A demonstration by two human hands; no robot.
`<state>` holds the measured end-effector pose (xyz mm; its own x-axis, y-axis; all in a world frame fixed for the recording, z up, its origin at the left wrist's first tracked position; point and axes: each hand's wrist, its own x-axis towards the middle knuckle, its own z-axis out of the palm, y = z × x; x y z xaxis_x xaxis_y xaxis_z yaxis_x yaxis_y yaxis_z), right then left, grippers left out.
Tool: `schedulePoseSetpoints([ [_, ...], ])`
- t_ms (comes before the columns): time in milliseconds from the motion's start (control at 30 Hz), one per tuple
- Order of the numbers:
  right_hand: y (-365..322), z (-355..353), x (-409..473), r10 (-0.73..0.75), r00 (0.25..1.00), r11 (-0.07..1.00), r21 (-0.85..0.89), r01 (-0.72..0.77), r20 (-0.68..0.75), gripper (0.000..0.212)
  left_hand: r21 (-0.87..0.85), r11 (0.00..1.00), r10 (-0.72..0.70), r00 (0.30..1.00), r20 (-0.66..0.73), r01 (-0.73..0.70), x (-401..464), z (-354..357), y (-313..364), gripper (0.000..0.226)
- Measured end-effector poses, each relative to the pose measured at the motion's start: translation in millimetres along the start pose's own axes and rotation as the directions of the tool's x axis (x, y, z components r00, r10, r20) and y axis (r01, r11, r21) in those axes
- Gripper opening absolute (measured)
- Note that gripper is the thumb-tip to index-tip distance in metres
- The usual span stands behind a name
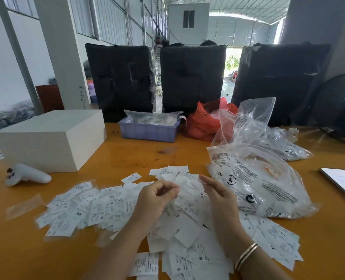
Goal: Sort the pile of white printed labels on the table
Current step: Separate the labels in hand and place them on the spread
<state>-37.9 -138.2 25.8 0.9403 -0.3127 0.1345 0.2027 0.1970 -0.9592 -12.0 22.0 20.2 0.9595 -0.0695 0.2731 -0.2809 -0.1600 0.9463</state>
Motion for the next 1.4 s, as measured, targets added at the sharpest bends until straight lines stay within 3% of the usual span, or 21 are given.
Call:
schedulePoseSetpoints([
  [100, -1.9, -5.4, 3.6, 0.050, 0.999, 0.962, 0.269, -0.049, 0.002, 0.033, 0.023, 1.000, 0.020, 1.000, 0.015, -0.020, 0.9, 0.6, 0.3, 0.011],
  [200, -2.6, -8.2, 3.4, 0.029, 0.999, 0.950, 0.311, -0.040, 0.041, 0.042, 0.029, 0.999, 0.025, 1.000, 0.016, -0.025, 1.1, 0.9, -0.7, 0.011],
  [433, -0.6, -6.3, -2.7, 0.009, 0.994, 0.993, 0.115, -0.021, 0.109, 0.039, 0.042, 0.999, 0.026, 1.000, 0.001, -0.026, 1.3, 0.6, -3.9, 0.012],
  [567, 0.6, -4.4, -4.6, -0.082, 0.989, 0.996, -0.030, 0.086, 0.125, 0.026, 0.096, 0.994, 0.040, 0.999, 0.018, -0.042, 0.5, 0.1, -2.3, 0.012],
  [767, 5.8, -1.3, -5.5, -0.257, 0.961, 0.930, -0.242, 0.276, 0.105, 0.031, 0.149, 0.986, 0.062, 0.995, 0.074, -0.073, -2.2, 0.3, -0.6, 0.013],
  [933, 5.8, -1.1, -6.0, -0.411, 0.892, 0.796, -0.404, 0.451, 0.186, 0.036, 0.128, 0.989, 0.065, 0.994, 0.091, -0.076, -2.6, 0.1, 2.2, 0.016],
  [1067, 4.6, -1.2, -7.0, -0.429, 0.875, 0.778, -0.400, 0.484, 0.224, 0.038, 0.123, 0.991, 0.049, 0.994, 0.099, -0.061, -3.1, 0.1, 3.8, 0.013],
  [1233, 4.1, 0.4, -9.2, -0.451, 0.833, 0.723, -0.415, 0.552, 0.321, 0.029, 0.162, 0.982, 0.081, 0.989, 0.126, -0.101, -3.5, 2.0, 4.0, 0.025],
  [1400, 5.5, -0.1, -8.2, -0.450, 0.824, 0.704, -0.431, 0.564, 0.344, 0.026, 0.130, 0.990, 0.042, 0.990, 0.136, -0.059, -3.6, 0.6, 5.8, 0.017],
])
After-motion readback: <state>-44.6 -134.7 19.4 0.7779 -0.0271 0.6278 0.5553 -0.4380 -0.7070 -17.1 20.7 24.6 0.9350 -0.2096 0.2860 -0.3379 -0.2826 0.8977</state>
